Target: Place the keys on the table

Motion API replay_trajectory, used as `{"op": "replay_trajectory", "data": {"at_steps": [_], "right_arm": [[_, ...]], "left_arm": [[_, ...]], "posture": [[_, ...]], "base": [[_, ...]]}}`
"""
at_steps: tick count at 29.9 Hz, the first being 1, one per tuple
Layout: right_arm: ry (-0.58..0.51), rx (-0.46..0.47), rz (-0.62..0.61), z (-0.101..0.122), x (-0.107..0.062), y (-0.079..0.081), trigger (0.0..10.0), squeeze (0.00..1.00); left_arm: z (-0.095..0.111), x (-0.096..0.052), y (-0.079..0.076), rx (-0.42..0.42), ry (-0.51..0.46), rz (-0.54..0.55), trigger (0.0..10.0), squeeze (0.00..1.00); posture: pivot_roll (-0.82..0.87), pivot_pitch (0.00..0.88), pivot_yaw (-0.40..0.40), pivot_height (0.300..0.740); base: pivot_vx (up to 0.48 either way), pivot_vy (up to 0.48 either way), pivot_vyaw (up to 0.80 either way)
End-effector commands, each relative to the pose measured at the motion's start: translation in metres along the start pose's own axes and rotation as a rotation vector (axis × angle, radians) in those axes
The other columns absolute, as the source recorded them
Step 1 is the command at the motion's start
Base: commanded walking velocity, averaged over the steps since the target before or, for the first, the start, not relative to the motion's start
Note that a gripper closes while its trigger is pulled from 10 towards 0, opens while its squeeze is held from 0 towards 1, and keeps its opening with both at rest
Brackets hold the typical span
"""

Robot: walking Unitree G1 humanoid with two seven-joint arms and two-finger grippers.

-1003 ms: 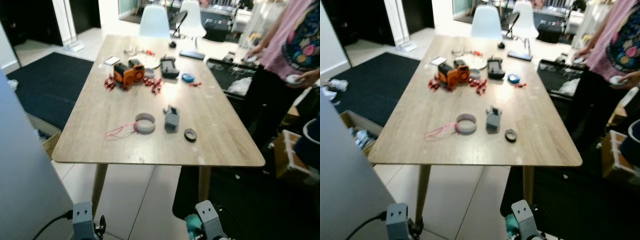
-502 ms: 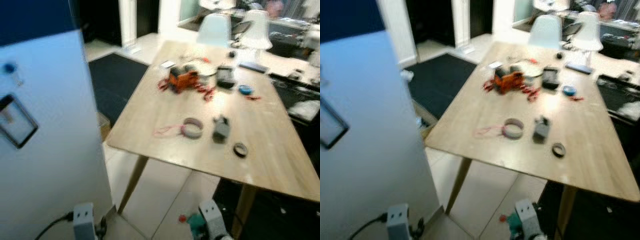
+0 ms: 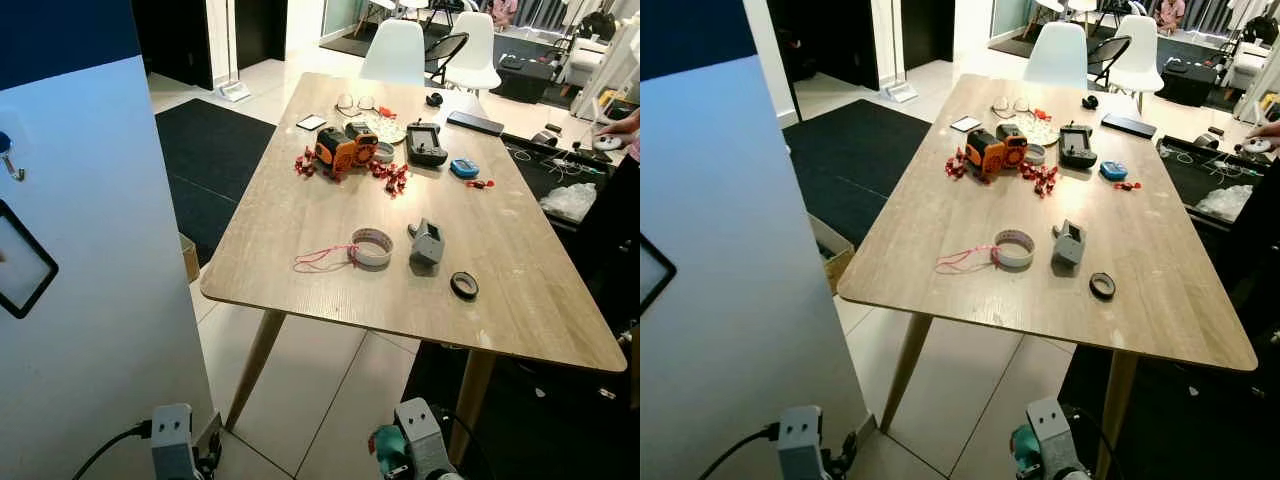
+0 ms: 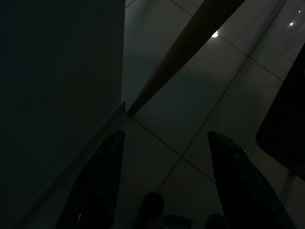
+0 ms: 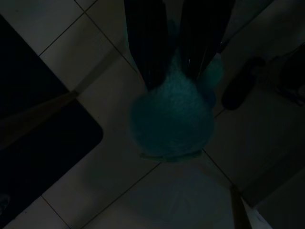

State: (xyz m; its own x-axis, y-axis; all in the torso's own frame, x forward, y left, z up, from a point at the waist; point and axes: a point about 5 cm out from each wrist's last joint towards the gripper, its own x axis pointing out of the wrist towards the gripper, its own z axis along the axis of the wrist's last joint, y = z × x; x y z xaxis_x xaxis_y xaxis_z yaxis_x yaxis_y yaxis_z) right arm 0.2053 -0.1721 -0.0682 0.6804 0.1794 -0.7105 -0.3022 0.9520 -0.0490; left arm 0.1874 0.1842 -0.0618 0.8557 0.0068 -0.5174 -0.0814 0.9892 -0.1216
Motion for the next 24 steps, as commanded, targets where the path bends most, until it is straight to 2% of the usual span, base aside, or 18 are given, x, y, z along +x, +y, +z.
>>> {"op": "replay_trajectory", "data": {"at_steps": [1,5,24], "right_arm": [[0.016,0.022,-0.018,-0.0045,-0.0015,-0.0025,10.0,0.00],[0.020,0.023,-0.019,-0.0057,-0.0019,-0.0025,10.0,0.00],[0.027,0.026,-0.025,-0.0096,-0.0035,-0.0033,10.0,0.00]], "left_arm": [[-0.0014,-0.0013,0.0003,0.006,0.002,-0.011,10.0,0.00],[-0.0009,-0.0011,-0.0008,0.003,-0.004,-0.019,10.0,0.00],[-0.0040,-0.0036,-0.0014,-0.004,-0.003,-0.030,10.0,0.00]], "posture": [[0.05,0.061,-0.083,0.740],[0.05,0.061,-0.084,0.740],[0.05,0.065,-0.082,0.740]], "base": [[0.000,0.000,0.00],[0.000,-0.074,0.00],[0.000,-0.381,0.00]]}}
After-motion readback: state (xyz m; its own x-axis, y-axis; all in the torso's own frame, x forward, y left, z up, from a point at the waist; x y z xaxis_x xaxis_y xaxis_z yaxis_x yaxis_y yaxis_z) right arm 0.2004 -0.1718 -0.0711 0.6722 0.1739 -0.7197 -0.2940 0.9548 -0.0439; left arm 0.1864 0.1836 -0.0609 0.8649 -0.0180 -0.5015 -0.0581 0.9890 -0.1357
